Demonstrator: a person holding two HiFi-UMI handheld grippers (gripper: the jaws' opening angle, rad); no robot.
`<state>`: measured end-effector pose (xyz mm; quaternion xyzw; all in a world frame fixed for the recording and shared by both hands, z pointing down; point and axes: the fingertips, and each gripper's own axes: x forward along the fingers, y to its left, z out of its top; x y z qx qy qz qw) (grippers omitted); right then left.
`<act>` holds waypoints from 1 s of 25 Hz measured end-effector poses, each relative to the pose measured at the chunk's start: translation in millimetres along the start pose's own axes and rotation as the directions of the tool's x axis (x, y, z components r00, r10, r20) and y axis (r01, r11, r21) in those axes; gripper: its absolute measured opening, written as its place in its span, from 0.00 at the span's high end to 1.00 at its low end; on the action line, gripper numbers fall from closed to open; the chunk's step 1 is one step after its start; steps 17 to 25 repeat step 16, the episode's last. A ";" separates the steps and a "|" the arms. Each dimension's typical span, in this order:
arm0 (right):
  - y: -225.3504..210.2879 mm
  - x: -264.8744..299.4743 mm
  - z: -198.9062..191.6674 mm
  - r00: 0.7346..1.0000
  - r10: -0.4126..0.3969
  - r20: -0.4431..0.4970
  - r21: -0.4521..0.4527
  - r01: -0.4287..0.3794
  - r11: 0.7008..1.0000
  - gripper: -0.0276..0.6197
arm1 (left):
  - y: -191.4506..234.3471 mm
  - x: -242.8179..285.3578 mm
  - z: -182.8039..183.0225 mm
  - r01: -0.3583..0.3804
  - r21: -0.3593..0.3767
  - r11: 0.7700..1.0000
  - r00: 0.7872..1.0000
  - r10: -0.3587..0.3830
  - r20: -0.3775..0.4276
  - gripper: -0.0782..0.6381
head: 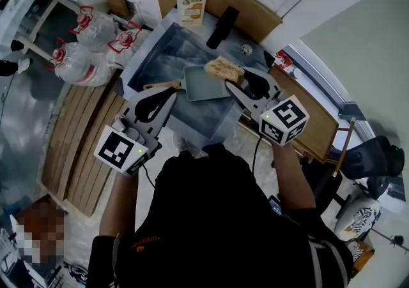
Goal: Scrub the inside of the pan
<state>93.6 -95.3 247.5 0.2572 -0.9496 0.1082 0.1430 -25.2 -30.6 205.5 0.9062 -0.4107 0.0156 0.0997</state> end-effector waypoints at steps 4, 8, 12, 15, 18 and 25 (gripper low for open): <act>1.2 2.2 0.9 1.000 0.002 -0.001 0.000 -0.002 1.000 0.68 | 2.1 -0.1 -0.8 0.002 -0.003 1.000 1.000 -0.002 -0.001 0.86; 1.3 4.6 2.0 1.000 0.002 -0.004 0.000 -0.002 1.000 0.68 | 4.8 0.4 -0.1 0.003 -0.004 1.000 1.000 -0.003 0.001 0.86; 1.0 6.0 0.3 1.000 0.001 -0.007 0.003 -0.001 1.000 0.68 | 6.3 0.5 -0.6 0.001 -0.008 1.000 1.000 -0.001 0.004 0.86; -0.4 8.1 -2.2 1.000 -0.001 -0.011 0.003 0.001 1.000 0.68 | 8.4 1.5 -1.4 0.000 -0.010 1.000 1.000 0.000 0.008 0.86; -1.0 8.9 -3.1 1.000 -0.001 -0.013 0.002 0.001 1.000 0.68 | 9.1 2.1 -1.7 0.000 -0.011 1.000 1.000 0.001 0.009 0.86; -1.0 8.9 -3.1 1.000 -0.001 -0.013 0.002 0.001 1.000 0.68 | 9.1 2.1 -1.7 0.000 -0.011 1.000 1.000 0.001 0.009 0.86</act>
